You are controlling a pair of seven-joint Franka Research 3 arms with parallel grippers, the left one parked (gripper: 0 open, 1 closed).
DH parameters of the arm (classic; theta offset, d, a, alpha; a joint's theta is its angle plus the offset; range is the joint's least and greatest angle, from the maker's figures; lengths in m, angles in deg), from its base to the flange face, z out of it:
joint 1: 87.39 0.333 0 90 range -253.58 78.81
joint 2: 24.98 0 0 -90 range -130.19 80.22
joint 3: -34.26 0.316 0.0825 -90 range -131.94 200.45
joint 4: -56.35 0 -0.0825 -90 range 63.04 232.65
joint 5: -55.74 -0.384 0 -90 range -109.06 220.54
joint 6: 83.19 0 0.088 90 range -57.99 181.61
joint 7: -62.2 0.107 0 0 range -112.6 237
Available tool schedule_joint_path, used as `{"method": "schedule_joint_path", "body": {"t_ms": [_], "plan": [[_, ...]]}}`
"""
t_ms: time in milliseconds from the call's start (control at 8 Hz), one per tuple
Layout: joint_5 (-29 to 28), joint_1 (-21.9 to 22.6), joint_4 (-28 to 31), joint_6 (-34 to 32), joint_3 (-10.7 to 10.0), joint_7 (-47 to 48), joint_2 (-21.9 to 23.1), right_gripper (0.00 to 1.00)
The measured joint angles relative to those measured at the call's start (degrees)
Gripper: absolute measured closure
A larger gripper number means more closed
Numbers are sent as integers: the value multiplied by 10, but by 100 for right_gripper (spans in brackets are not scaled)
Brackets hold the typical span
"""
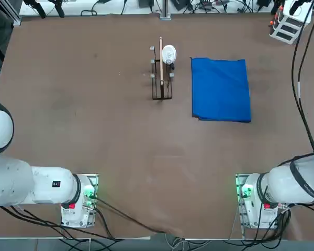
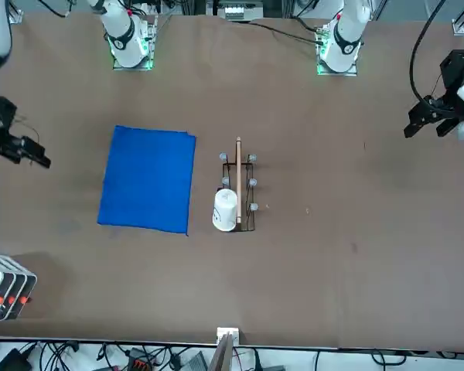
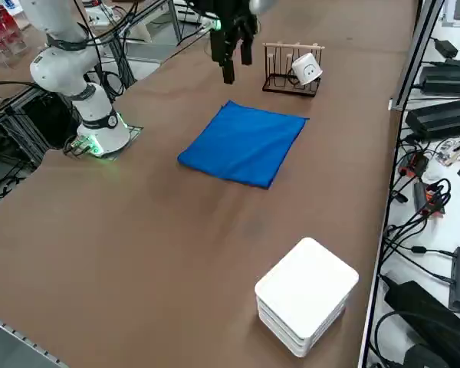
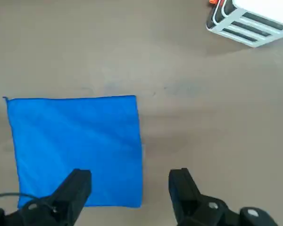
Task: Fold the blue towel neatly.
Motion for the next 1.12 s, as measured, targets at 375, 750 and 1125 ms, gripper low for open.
{"method": "schedule_joint_path", "body": {"t_ms": [375, 750, 1125], "plan": [[-12, 3, 8, -41, -1, -15, 53, 0], [-15, 3, 11, -72, -8, -60, 76, 0], [-16, 4, 12, -72, -8, -63, 75, 0]]}}
